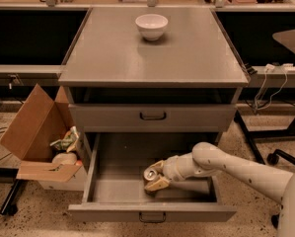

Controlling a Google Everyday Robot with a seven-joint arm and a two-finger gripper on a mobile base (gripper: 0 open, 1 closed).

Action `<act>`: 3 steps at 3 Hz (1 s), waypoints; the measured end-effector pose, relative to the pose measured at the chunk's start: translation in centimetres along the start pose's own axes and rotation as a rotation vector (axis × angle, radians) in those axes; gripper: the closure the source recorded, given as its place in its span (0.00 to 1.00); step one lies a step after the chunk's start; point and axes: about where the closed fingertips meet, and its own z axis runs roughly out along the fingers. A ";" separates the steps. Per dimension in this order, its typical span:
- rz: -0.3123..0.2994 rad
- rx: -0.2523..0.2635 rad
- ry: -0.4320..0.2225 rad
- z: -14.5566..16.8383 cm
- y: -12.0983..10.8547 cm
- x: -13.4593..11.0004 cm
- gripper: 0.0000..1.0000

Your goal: Place orange can into middle drawer

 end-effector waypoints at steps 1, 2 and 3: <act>-0.001 0.004 -0.007 -0.2 0.1 0.1 0.00; -0.011 0.042 -0.039 -2.5 0.7 0.0 0.00; -0.033 0.111 -0.114 -6.9 2.0 -0.2 0.00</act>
Offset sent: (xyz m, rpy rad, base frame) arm -0.0255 -0.0602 0.0505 0.0799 -0.1247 -0.0916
